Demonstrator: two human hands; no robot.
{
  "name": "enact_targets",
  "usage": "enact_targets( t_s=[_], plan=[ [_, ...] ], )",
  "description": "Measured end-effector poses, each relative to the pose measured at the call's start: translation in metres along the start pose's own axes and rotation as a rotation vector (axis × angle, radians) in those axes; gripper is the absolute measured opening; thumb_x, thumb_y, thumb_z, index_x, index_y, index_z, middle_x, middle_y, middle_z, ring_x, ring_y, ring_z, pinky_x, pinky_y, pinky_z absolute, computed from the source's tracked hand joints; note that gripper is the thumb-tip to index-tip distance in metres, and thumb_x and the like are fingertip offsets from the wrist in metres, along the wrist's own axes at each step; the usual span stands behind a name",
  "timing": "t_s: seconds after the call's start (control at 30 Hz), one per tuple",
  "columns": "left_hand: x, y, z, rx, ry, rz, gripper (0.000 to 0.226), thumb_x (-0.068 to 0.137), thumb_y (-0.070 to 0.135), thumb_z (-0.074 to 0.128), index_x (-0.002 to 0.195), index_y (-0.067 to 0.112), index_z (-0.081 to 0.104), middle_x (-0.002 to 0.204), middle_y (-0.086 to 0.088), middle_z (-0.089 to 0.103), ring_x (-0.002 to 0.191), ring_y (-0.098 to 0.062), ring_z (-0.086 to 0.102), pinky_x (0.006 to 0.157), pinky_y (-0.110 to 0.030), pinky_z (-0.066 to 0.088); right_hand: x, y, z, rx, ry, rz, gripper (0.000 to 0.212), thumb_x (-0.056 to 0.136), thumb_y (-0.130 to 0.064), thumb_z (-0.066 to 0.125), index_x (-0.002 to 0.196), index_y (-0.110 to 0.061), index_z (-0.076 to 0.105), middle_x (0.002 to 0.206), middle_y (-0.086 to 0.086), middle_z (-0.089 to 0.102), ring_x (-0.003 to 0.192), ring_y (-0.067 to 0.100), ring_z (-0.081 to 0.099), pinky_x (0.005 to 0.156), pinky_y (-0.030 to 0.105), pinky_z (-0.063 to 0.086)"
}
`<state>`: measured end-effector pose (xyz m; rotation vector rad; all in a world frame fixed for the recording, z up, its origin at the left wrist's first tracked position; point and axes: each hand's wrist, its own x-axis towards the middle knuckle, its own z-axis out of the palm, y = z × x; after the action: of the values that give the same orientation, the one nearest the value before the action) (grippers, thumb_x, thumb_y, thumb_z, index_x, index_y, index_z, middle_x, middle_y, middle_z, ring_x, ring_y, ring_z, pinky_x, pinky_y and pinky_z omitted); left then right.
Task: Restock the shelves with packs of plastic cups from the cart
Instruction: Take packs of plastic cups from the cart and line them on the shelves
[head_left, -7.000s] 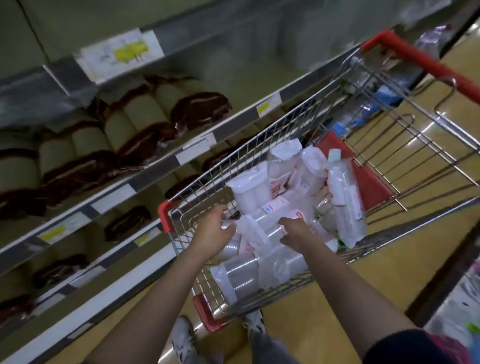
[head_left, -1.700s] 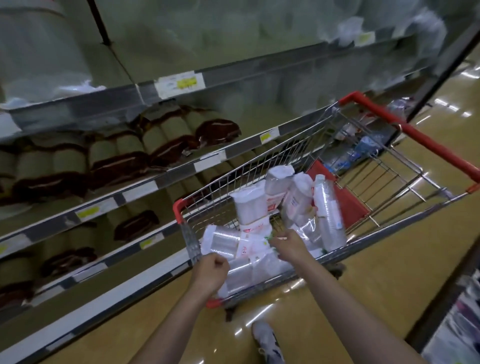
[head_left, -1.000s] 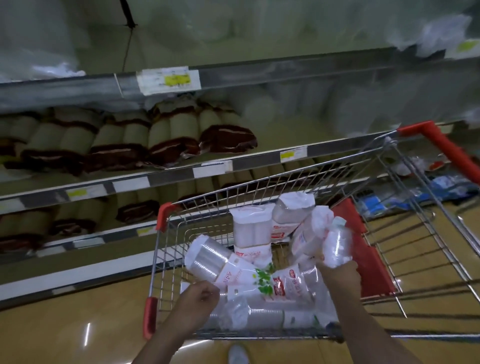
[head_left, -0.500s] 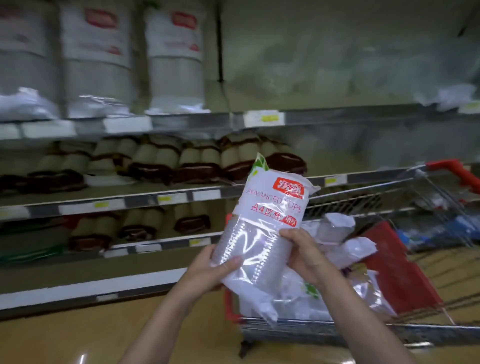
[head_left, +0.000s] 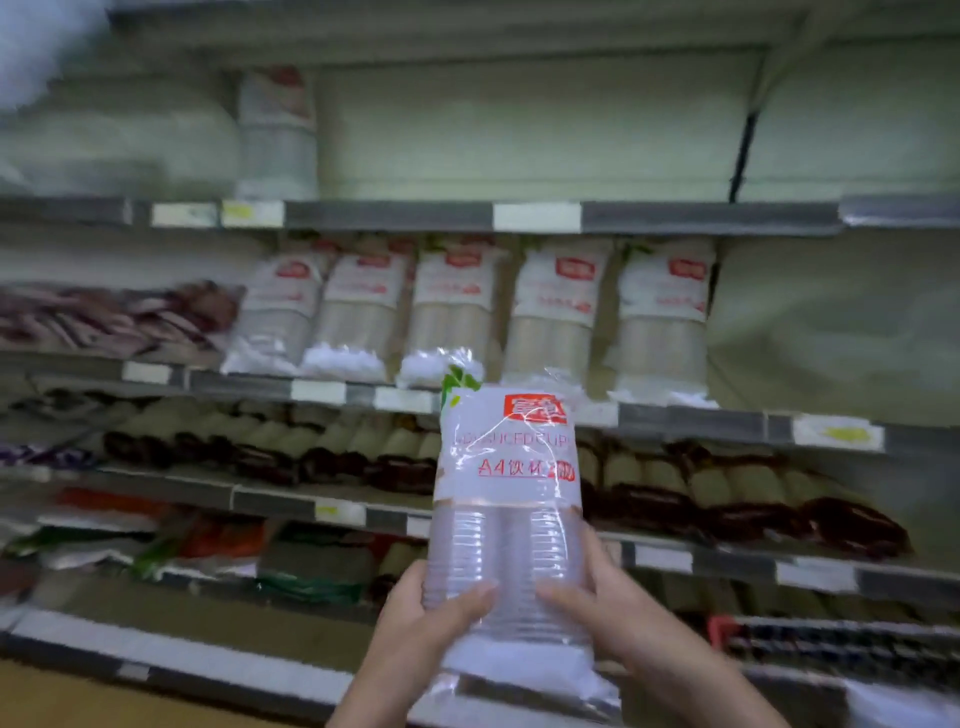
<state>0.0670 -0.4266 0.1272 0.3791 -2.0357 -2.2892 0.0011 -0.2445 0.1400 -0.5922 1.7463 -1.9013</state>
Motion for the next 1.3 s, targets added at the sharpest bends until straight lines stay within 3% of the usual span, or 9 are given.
enact_targets(
  t_s=[0.17, 0.27, 0.4, 0.63, 0.8, 0.9, 1.07, 1.17, 1.3],
  plan=[
    [0.052, 0.058, -0.030, 0.012, 0.046, 0.211, 0.073, 0.051, 0.045, 0.081, 0.111, 0.009, 0.059, 0.103, -0.017, 0.073, 0.096, -0.033, 0.070, 0.084, -0.048, 0.056, 0.066, -0.052, 0.021, -0.222, -0.003, -0.279, 0.067, 0.087, -0.009, 0.063, 0.131, -0.043, 0.026, 0.113, -0.044, 0.056, 0.107, -0.019, 0.054, 0.087, 0.006, 0.044],
    [0.090, 0.107, -0.045, 0.143, 0.007, 0.346, 0.062, 0.066, 0.052, 0.069, 0.113, 0.013, 0.061, 0.105, -0.006, 0.074, 0.099, -0.021, 0.070, 0.087, -0.036, 0.055, 0.114, -0.092, 0.017, -0.273, 0.036, -0.366, 0.060, 0.084, -0.028, 0.065, 0.131, -0.045, 0.032, 0.117, -0.036, 0.060, 0.109, -0.014, 0.056, 0.087, 0.009, 0.046],
    [0.143, 0.190, -0.074, 0.349, 0.046, 0.391, 0.027, 0.086, 0.048, 0.053, 0.093, 0.026, 0.067, 0.067, 0.024, 0.072, 0.060, 0.009, 0.066, 0.050, -0.007, 0.046, 0.190, -0.163, 0.024, -0.427, 0.030, -0.417, 0.062, 0.079, -0.050, 0.064, 0.133, -0.041, 0.034, 0.127, -0.020, 0.056, 0.108, -0.006, 0.060, 0.087, 0.019, 0.051],
    [0.225, 0.309, -0.157, 0.409, 0.254, 0.427, 0.054, 0.081, 0.060, 0.055, 0.102, 0.012, 0.069, 0.092, -0.005, 0.073, 0.074, -0.021, 0.066, 0.064, -0.027, 0.048, 0.348, -0.255, 0.073, -0.642, 0.142, -0.409, 0.050, 0.088, -0.048, 0.053, 0.115, -0.005, 0.062, 0.114, 0.015, 0.068, 0.098, 0.028, 0.065, 0.080, 0.037, 0.049],
    [0.264, 0.374, -0.238, 0.493, 0.191, 0.381, 0.050, 0.081, 0.058, 0.056, 0.109, 0.017, 0.062, 0.090, -0.001, 0.064, 0.070, -0.014, 0.060, 0.056, -0.023, 0.051, 0.426, -0.293, 0.141, -0.654, 0.226, -0.311, 0.071, 0.085, -0.053, 0.054, 0.135, -0.003, 0.045, 0.128, 0.008, 0.055, 0.111, 0.027, 0.057, 0.085, 0.031, 0.044],
    [0.283, 0.396, -0.279, 0.526, 0.167, 0.365, 0.042, 0.079, 0.056, 0.060, 0.100, 0.020, 0.064, 0.085, 0.002, 0.066, 0.068, -0.012, 0.061, 0.057, -0.021, 0.051, 0.460, -0.304, 0.174, -0.576, 0.185, -0.310, 0.073, 0.075, -0.046, 0.067, 0.130, -0.003, 0.048, 0.119, 0.011, 0.062, 0.090, 0.025, 0.061, 0.070, 0.031, 0.047],
    [0.318, 0.408, -0.340, 0.499, 0.163, 0.303, 0.026, 0.086, 0.040, 0.060, 0.093, 0.015, 0.061, 0.088, -0.001, 0.061, 0.074, -0.018, 0.057, 0.067, -0.028, 0.048, 0.503, -0.295, 0.222, -0.641, 0.227, -0.361, 0.035, 0.087, -0.032, 0.062, 0.106, -0.009, 0.044, 0.085, 0.001, 0.051, 0.084, 0.018, 0.055, 0.085, 0.035, 0.050],
    [0.335, 0.398, -0.362, 0.476, 0.193, 0.311, 0.029, 0.088, 0.027, 0.062, 0.102, 0.003, 0.058, 0.084, -0.007, 0.061, 0.071, -0.020, 0.057, 0.062, -0.030, 0.045, 0.518, -0.274, 0.242, -0.719, 0.259, -0.350, 0.030, 0.090, -0.032, 0.058, 0.105, -0.007, 0.050, 0.100, 0.008, 0.059, 0.098, 0.026, 0.060, 0.093, 0.040, 0.051],
    [0.348, 0.398, -0.368, 0.573, 0.254, 0.346, 0.039, 0.088, 0.031, 0.063, 0.111, 0.000, 0.054, 0.090, -0.011, 0.062, 0.069, -0.020, 0.058, 0.057, -0.030, 0.046, 0.525, -0.266, 0.245, -0.797, 0.282, -0.302, 0.033, 0.092, -0.037, 0.053, 0.102, -0.006, 0.055, 0.086, 0.004, 0.058, 0.082, 0.022, 0.056, 0.074, 0.031, 0.047]
  ],
)
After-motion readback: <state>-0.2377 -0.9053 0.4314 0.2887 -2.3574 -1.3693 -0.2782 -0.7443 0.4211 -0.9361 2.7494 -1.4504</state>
